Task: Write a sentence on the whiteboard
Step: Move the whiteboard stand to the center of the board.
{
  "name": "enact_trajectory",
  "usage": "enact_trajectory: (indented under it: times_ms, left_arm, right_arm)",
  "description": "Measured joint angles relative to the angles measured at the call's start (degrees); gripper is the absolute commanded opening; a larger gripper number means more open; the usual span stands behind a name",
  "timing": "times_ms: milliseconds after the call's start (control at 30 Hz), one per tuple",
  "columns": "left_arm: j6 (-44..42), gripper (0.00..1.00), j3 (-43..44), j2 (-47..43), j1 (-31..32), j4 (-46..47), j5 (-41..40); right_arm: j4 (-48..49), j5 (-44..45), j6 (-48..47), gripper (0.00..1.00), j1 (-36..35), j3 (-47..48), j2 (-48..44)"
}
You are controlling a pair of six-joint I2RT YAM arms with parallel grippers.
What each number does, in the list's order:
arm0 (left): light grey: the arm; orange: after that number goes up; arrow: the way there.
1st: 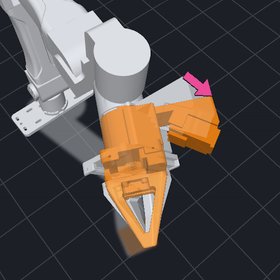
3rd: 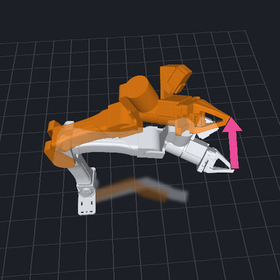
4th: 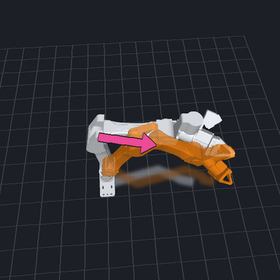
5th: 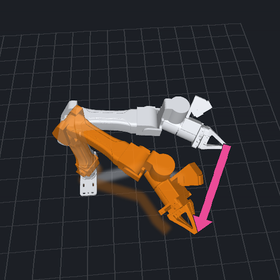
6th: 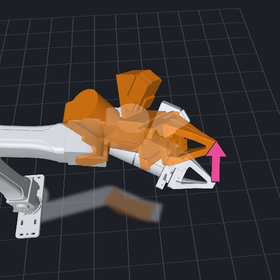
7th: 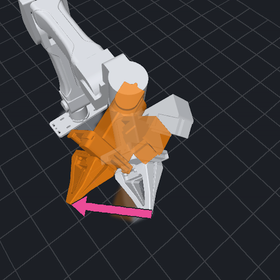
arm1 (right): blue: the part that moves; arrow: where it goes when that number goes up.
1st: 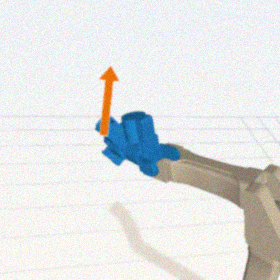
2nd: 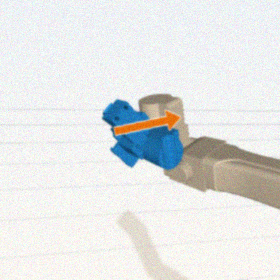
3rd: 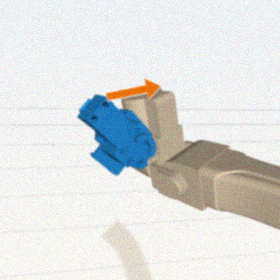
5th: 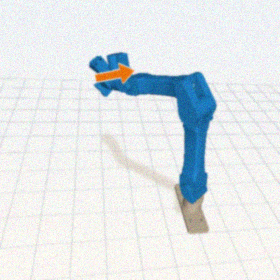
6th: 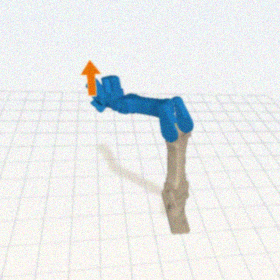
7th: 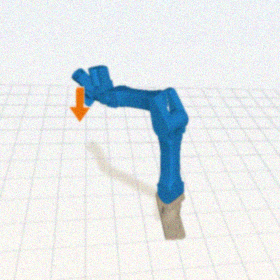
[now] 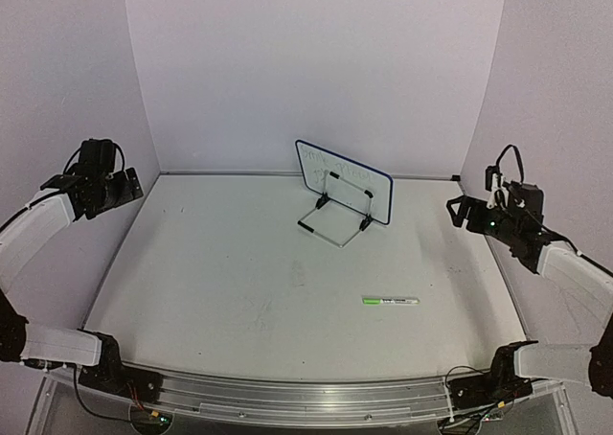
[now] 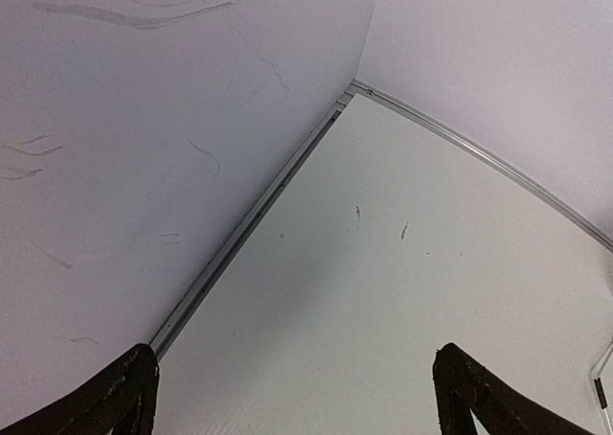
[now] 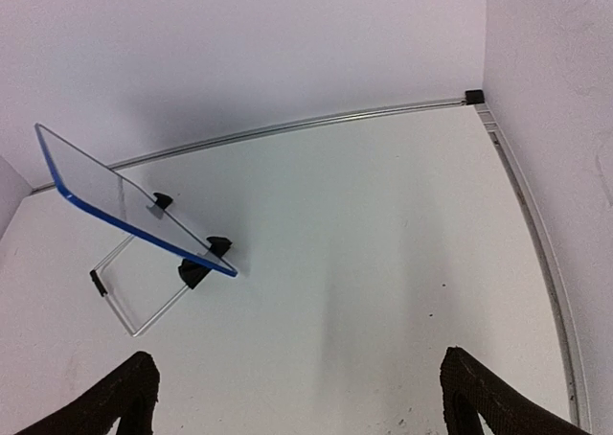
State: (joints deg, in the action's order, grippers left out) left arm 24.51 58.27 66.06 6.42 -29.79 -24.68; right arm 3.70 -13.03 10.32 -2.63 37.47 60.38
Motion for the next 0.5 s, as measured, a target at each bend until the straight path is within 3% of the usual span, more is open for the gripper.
enact_trajectory:
  times_ms: [300, 500]
  left_arm:
    - [0.1, 0.99, 1.1, 0.0, 0.0, -1.8, 11.7]
    - [1.5, 0.98, 1.1, 1.1, 1.3, -1.7, 19.2]
  right_arm:
    - [-3.9, -13.5, -2.8, 0.98, -1.8, 5.7, -0.6]
    - [-4.8, -17.3, -6.3, 0.98, -7.9, 12.1, 6.7]
